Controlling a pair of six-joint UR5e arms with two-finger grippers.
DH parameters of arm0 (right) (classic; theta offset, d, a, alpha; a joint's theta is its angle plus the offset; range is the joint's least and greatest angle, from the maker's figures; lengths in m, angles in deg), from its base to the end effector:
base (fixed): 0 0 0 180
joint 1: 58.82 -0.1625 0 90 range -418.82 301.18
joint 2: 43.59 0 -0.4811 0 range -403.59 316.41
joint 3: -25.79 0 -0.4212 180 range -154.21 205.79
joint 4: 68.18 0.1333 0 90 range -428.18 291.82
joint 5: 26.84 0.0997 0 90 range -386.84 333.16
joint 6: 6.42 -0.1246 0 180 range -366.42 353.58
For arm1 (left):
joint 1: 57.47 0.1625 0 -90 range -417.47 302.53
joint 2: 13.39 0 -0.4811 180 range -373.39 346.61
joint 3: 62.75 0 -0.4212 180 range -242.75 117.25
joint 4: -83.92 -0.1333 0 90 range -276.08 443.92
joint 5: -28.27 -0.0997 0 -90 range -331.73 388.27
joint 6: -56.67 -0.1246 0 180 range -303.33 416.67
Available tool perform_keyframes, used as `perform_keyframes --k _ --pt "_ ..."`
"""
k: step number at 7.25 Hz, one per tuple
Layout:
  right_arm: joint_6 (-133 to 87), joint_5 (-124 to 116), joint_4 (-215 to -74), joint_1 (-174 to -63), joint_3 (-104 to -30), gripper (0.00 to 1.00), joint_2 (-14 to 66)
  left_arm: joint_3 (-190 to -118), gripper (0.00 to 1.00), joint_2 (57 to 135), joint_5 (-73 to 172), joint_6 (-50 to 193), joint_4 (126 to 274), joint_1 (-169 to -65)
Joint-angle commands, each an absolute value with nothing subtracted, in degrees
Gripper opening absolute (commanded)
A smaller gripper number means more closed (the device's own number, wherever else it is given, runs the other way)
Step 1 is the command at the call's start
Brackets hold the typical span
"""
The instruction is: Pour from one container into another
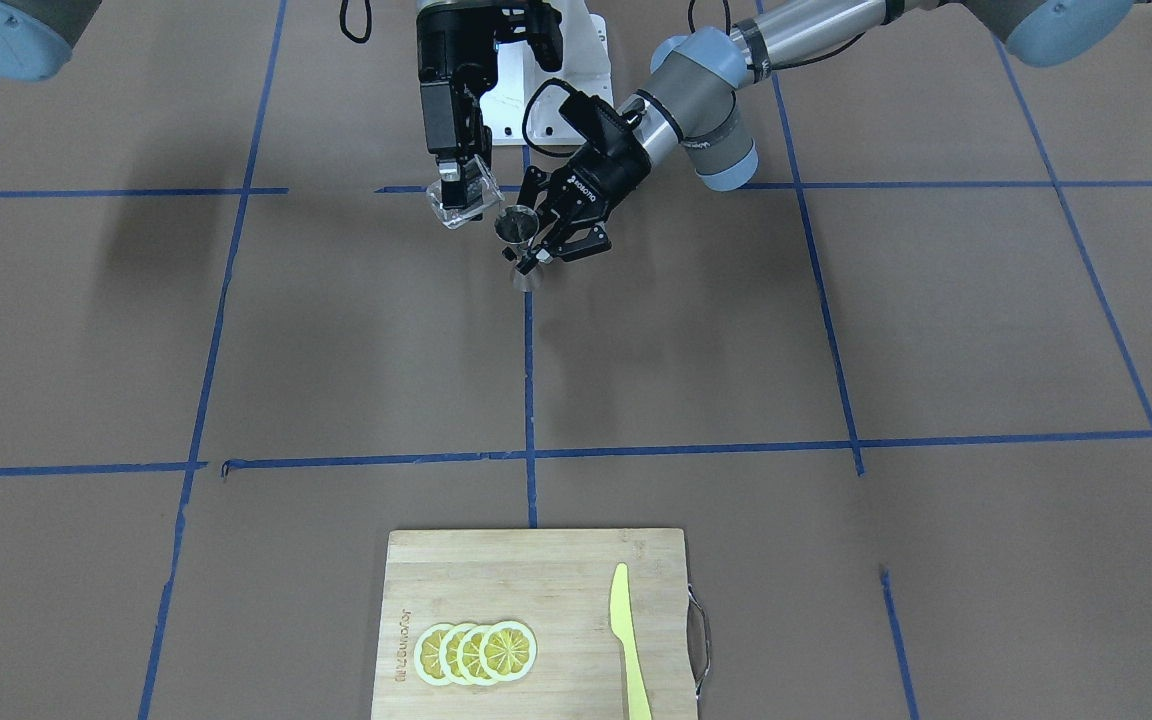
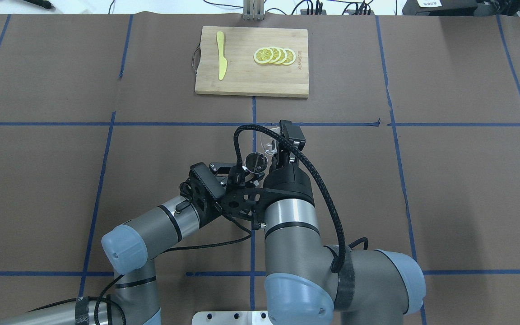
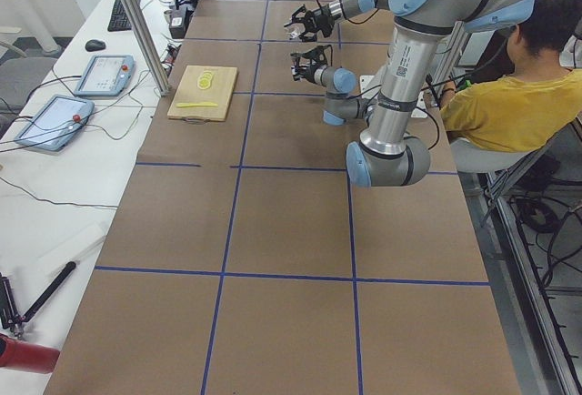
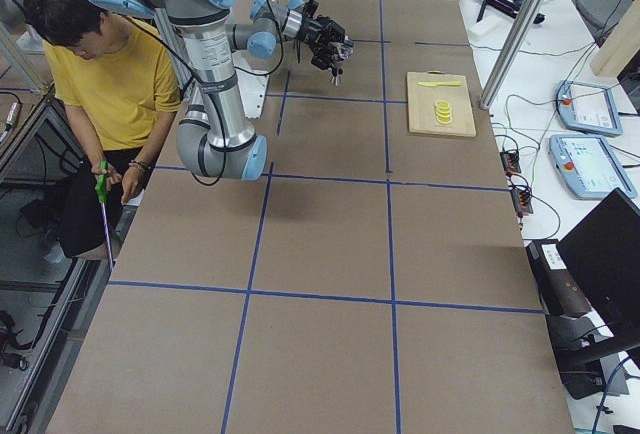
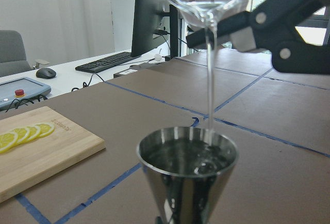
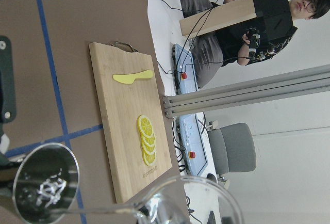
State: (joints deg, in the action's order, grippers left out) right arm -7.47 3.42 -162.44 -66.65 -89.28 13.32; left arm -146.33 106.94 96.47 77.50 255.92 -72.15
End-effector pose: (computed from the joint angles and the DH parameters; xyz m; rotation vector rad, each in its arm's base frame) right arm -0.5560 -0.3196 0.1642 1.2942 0.1560 -0.7281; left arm 0.6432 -0.3541 0.2794 1.4134 1.1778 0.3174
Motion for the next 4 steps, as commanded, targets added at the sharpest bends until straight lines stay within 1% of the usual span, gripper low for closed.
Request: perform_keyframes --k 1,3,4 --pt "-11.83 3.66 -161.88 -66.47 -89.43 0.0 13.18 -146.34 0.0 106.93 96.47 77.5 255.92 -72.15" --pt "-18.25 3.92 -161.7 -66.3 -89.26 0.0 13.1 -146.42 0.0 106.93 96.56 77.5 256.01 -72.15" --pt "-20.98 3.92 -159.26 -65.95 -88.99 0.0 13.36 -146.42 0.0 107.02 96.47 77.5 256.01 -72.15"
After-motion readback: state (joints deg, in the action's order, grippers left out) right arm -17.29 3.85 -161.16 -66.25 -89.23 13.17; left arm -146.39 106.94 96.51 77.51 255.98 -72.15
